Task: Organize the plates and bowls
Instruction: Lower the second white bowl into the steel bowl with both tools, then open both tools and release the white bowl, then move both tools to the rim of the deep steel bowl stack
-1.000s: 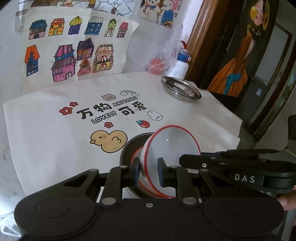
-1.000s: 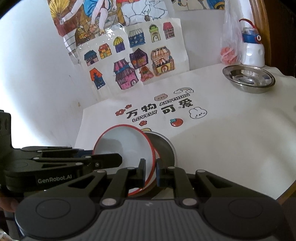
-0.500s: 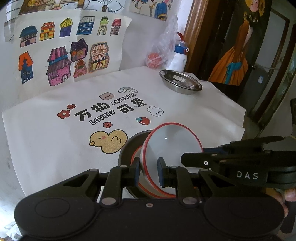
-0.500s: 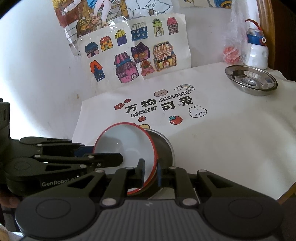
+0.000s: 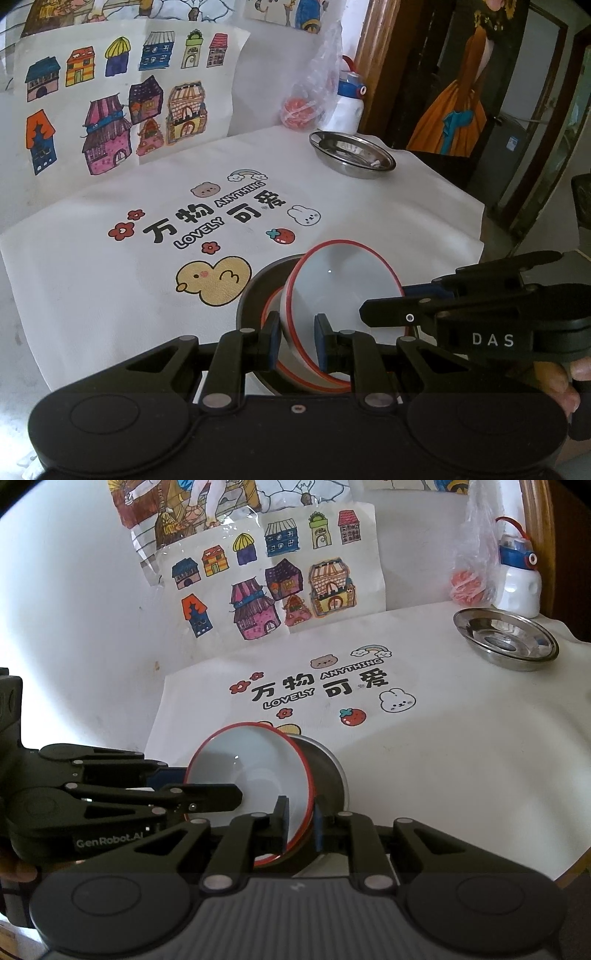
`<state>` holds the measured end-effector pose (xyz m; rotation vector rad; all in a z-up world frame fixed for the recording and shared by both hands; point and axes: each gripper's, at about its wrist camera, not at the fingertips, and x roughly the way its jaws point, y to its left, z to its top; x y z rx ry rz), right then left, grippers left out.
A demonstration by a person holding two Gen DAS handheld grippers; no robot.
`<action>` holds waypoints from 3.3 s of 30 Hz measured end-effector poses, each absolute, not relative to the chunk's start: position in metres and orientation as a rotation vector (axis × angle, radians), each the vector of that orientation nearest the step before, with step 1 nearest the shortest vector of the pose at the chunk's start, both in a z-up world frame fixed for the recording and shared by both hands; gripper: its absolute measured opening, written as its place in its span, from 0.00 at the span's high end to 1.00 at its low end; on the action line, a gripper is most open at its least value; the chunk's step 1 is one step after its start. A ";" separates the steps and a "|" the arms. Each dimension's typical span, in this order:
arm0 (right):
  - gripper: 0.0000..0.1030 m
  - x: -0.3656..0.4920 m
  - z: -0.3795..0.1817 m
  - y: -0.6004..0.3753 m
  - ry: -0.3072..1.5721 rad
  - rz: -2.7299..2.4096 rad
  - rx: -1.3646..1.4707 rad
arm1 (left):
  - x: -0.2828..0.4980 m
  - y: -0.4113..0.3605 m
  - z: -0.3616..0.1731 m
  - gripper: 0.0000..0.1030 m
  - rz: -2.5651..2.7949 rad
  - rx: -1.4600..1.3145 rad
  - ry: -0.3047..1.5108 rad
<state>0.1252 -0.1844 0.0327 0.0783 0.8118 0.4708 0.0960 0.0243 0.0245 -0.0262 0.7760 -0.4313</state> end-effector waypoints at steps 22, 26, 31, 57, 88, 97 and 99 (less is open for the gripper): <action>0.80 0.124 0.032 -0.185 0.813 0.485 0.082 | 0.095 0.026 0.026 0.80 -0.435 -0.021 0.781; 0.81 0.125 0.033 -0.185 0.811 0.484 0.084 | 0.094 0.026 0.027 0.80 -0.436 -0.020 0.780; 0.80 0.125 0.033 -0.185 0.811 0.484 0.084 | 0.094 0.026 0.027 0.79 -0.435 -0.021 0.781; 0.66 0.121 0.039 -0.191 0.782 0.487 0.112 | 0.088 0.037 0.033 0.67 -0.423 -0.040 0.756; 0.00 0.061 0.059 -0.236 0.566 0.373 0.210 | 0.066 0.092 0.034 0.01 -0.280 -0.195 0.667; 0.00 0.050 0.048 -0.235 0.597 0.298 0.191 | 0.056 0.103 0.022 0.01 -0.192 -0.194 0.650; 0.00 0.051 0.045 -0.232 0.605 0.274 0.187 | 0.054 0.103 0.020 0.01 -0.181 -0.193 0.649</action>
